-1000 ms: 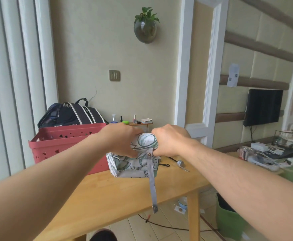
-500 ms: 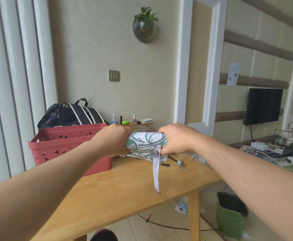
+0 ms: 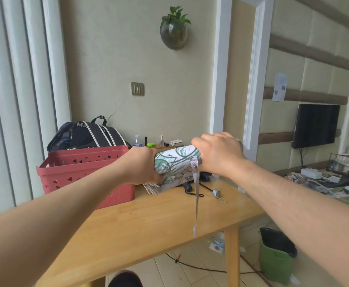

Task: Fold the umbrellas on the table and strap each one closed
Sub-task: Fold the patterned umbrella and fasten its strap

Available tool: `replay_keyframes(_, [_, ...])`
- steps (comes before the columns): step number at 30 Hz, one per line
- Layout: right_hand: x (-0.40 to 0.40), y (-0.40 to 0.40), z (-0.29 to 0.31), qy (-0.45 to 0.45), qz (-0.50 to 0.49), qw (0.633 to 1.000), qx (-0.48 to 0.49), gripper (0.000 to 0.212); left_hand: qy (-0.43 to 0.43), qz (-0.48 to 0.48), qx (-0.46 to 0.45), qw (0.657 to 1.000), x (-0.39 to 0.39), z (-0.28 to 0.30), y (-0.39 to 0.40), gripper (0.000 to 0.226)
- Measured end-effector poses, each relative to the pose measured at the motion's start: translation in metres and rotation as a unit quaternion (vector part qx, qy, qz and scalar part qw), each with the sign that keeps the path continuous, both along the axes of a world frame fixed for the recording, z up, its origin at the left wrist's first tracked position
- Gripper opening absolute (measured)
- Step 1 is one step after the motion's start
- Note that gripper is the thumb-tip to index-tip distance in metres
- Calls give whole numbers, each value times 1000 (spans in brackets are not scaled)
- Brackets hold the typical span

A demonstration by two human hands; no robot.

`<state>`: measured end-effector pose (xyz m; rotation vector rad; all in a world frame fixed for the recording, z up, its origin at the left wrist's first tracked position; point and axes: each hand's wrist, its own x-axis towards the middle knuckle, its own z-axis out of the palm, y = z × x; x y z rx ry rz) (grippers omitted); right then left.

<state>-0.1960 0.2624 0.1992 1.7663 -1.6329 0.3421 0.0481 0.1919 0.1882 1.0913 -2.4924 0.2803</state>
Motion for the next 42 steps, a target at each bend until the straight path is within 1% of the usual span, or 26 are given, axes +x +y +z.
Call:
replay_keyframes(2, [-2, 4, 5, -9, 5, 1000, -18, 40, 0, -7, 17, 1000, -1, 4, 5, 30])
replay_keyframes(4, [-2, 7, 7, -12, 1, 1000, 1, 39, -8, -7, 56, 998, 0, 7, 5, 32])
replay_keyframes(6, [2, 9, 3, -3, -3, 1000, 30, 40, -39, 0, 93, 995, 4, 9, 3, 36])
replay_keyframes(8, [8, 8, -3, 8, -15, 999, 38, 38, -80, 18, 102, 991, 6, 10, 0, 44])
replay_keyframes(9, [12, 7, -5, 11, -22, 999, 37, 35, -100, 31, 86, 991, 6, 10, -1, 53])
replay_keyframes(10, [15, 6, -6, 11, -29, 999, 36, 33, -117, 42, 55, 991, 4, 11, -2, 67])
replay_keyframes(11, [20, 6, -7, 8, -37, 999, 36, 31, -122, 42, 19, 991, 0, 11, -3, 83])
replay_keyframes(12, [24, 6, -6, 1, -44, 998, 37, 29, -118, 32, -11, 992, -5, 10, -3, 94])
replay_keyframes(13, [28, 7, -6, -9, -46, 998, 38, 25, -113, 16, -42, 993, -12, 10, -1, 97])
replay_keyframes(14, [32, 7, -6, -20, -46, 998, 41, 24, -110, 1, -77, 991, -18, 8, 1, 93])
replay_keyframes(15, [35, 9, -5, -29, -46, 998, 45, 26, -103, -4, -111, 988, -24, 6, 1, 84])
replay_keyframes(17, [36, 13, -4, -45, -50, 996, 50, 32, -67, 8, -162, 984, -25, 2, 1, 67])
replay_keyframes(19, [33, 16, -3, -58, -61, 995, 60, 37, -39, 23, -199, 979, -19, -6, -1, 59])
replay_keyframes(21, [29, 16, -4, -75, -61, 992, 86, 36, -35, 19, -233, 972, -11, -15, -5, 55])
replay_keyframes(23, [27, 15, -3, -92, -53, 987, 120, 32, -49, 11, -258, 965, -9, -22, -9, 49])
replay_keyframes(26, [26, 16, -1, -138, -43, 975, 167, 31, -61, 18, -287, 956, -8, -23, -11, 31])
replay_keyframes(29, [24, 15, -3, -161, -45, 970, 178, 34, -61, 46, -266, 961, -9, -20, -8, 19])
replay_keyframes(32, [21, 13, -6, -162, -46, 970, 176, 32, -57, 53, -244, 967, -11, -20, -6, 18])
replay_keyframes(34, [20, 14, -6, -144, -41, 977, 154, 34, -55, 57, -229, 970, -11, -18, -2, 18])
replay_keyframes(35, [19, 12, -7, -116, -40, 984, 133, 42, -52, 57, -223, 972, -12, -17, 1, 18])
replay_keyframes(37, [21, 7, -12, -51, -40, 994, 85, 68, -47, 64, -208, 975, -17, -16, 5, 17])
replay_keyframes(38, [22, 3, -15, -39, -38, 997, 62, 75, -40, 69, -198, 977, -20, -16, 6, 17])
replay_keyframes(39, [23, -1, -17, -43, -31, 998, 40, 73, -28, 72, -189, 979, -22, -16, 7, 17])
replay_keyframes(41, [19, -6, -16, -62, -14, 998, -5, 53, -7, 75, -173, 982, -25, -15, 5, 16])
replay_keyframes(42, [14, -7, -14, -65, -14, 998, -16, 47, 1, 73, -165, 984, -24, -14, 4, 16])
